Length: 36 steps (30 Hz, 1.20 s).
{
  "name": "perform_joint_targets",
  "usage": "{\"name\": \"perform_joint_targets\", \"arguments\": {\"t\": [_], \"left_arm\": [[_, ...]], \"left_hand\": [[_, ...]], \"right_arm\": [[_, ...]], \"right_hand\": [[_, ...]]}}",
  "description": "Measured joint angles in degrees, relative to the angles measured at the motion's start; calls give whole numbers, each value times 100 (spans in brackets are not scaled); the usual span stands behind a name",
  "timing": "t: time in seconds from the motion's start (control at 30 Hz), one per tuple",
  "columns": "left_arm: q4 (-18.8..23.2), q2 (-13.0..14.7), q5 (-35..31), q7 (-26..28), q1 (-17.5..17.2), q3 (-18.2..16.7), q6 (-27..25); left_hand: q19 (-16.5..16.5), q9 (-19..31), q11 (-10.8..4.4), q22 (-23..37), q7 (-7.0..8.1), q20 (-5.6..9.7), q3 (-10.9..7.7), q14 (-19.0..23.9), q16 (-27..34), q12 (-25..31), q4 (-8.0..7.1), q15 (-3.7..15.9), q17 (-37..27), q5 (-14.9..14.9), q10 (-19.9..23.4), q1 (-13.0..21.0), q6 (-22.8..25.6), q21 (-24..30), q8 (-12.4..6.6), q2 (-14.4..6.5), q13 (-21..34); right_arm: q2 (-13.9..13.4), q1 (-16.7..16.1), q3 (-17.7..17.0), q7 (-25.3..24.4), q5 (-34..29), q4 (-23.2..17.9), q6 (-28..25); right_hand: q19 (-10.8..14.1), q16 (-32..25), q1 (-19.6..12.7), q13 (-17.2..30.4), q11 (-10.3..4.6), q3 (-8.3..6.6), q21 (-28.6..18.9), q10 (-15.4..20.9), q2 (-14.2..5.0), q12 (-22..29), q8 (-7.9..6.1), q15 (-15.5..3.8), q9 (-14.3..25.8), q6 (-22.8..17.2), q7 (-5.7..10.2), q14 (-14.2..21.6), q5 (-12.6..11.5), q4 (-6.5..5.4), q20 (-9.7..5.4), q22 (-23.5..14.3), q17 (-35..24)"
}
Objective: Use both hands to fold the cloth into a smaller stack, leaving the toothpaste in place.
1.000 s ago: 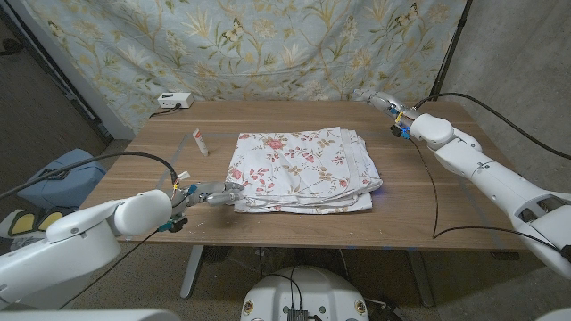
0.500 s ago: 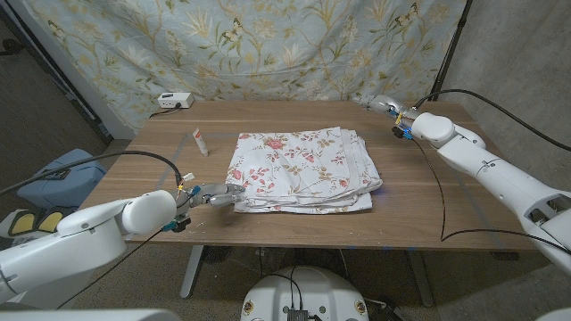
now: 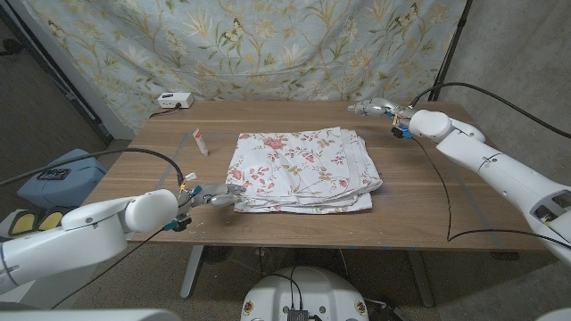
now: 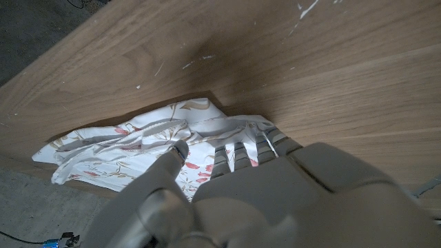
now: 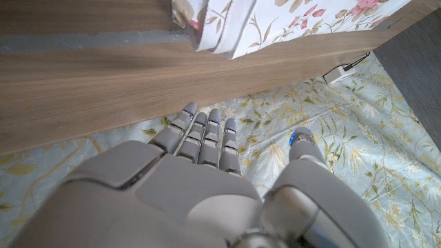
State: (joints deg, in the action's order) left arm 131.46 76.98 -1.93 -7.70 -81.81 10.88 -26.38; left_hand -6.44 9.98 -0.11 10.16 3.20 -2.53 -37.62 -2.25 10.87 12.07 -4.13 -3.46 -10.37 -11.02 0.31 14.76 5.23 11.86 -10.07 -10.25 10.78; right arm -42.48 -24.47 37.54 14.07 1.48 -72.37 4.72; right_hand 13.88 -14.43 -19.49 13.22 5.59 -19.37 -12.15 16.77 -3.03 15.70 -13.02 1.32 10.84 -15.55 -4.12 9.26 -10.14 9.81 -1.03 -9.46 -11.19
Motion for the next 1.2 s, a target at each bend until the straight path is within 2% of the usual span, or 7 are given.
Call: {"name": "perform_joint_targets", "arguments": {"t": [0.2,0.57,0.83,1.07,1.2], "left_arm": [[15,96,78,69,179,223,-33],[43,264,234,186,490,590,-76],[44,324,268,196,737,840,-89],[46,360,297,217,880,978,-90],[50,373,305,225,963,1057,-95]], "left_hand": [[1,5,-12,0,20,0,-25,21,0,0,26,20,27,0,12,0,-1,-10,0,0,-1],[11,5,-11,-3,39,10,-82,41,-28,0,83,41,29,0,11,0,-22,-15,0,0,-1],[-20,5,-41,-8,42,42,-112,41,-27,0,112,41,51,0,41,25,-19,-21,0,25,-1],[-20,1,-41,-8,65,42,-135,73,-27,0,136,72,52,0,41,24,14,4,-34,24,0],[-20,1,-41,-7,49,42,-135,72,-27,0,136,72,51,0,41,24,31,4,-34,24,0]], "right_arm": [[121,206,148,128,-165,195,-45],[307,531,406,289,-431,582,-41],[315,604,489,341,-529,607,-143],[294,608,516,360,-580,564,-253],[286,608,525,374,-587,550,-276]], "right_hand": [[44,-22,-142,25,48,-8,0,96,96,22,32,94,24,61,-61,95,0,39,44,-30,-15],[63,-22,-248,51,73,-8,0,132,142,22,53,52,24,92,-91,174,0,39,63,-30,-15],[137,-42,-378,80,1,-32,0,205,227,85,53,-11,23,69,-114,277,0,63,109,-30,-42],[145,-42,-436,104,1,-32,0,265,239,107,53,-30,23,50,-132,296,-27,63,105,-30,-42],[238,-73,-497,144,-18,-49,0,352,255,173,28,-66,23,-59,-133,406,-27,45,115,-29,-69]]}}
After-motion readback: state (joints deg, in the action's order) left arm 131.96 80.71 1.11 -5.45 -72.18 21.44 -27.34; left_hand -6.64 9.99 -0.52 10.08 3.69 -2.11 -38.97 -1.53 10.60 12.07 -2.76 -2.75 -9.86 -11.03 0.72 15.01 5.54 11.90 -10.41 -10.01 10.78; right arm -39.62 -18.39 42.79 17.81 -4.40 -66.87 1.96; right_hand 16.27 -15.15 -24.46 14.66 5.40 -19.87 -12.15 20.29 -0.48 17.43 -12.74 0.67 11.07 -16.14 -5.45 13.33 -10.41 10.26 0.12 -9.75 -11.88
